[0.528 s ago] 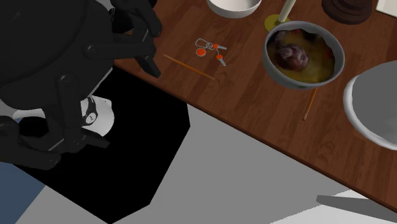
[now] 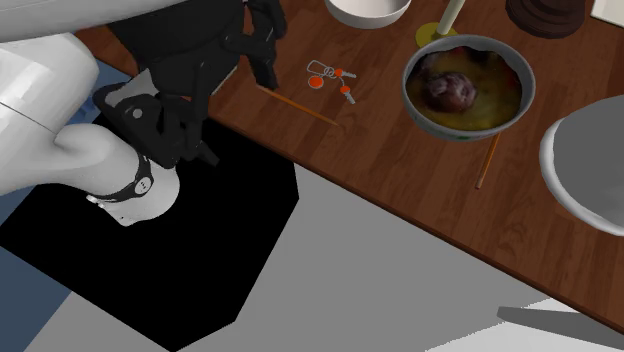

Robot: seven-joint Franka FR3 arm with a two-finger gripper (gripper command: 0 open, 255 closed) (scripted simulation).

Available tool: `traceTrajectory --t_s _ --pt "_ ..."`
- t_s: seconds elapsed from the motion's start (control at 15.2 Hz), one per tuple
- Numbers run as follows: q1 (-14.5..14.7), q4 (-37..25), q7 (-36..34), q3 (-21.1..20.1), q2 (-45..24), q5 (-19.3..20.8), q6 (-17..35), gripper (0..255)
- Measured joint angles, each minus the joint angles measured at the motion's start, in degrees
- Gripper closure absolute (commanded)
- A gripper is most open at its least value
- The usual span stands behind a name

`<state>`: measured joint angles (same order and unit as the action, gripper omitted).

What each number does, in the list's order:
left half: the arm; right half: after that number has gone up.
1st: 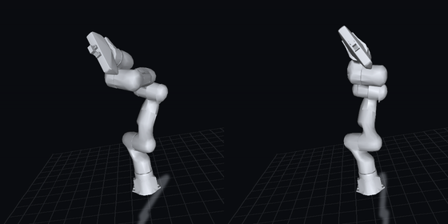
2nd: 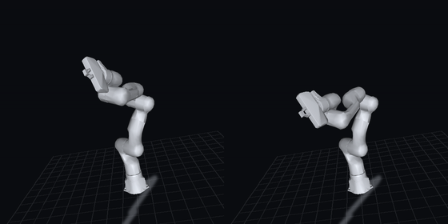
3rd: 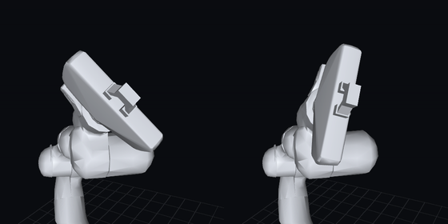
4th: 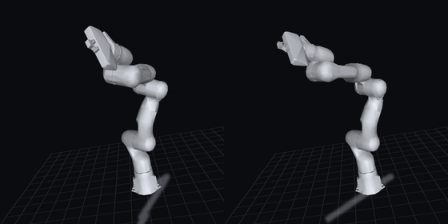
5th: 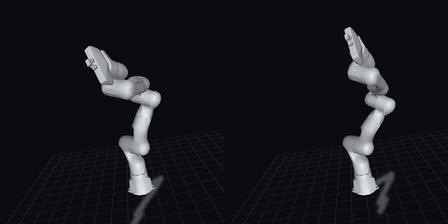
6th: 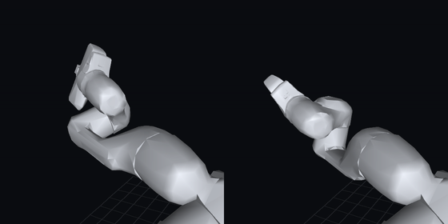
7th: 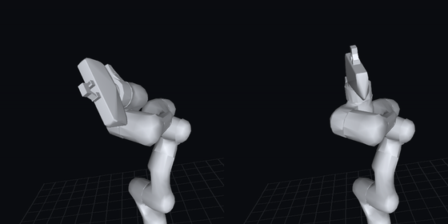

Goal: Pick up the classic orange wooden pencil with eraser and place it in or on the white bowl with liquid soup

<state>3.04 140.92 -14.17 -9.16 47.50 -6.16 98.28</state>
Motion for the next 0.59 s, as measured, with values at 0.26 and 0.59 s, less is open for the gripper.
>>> traceTrajectory --t_s 0.26,0.59 --pt "1.67 2.81 -5.11 -6.12 -1.37 -1.76 2.79 0" --pt "3.66 5.35 -11.48 -13.75 -4.09 -3.87 6.01 0"
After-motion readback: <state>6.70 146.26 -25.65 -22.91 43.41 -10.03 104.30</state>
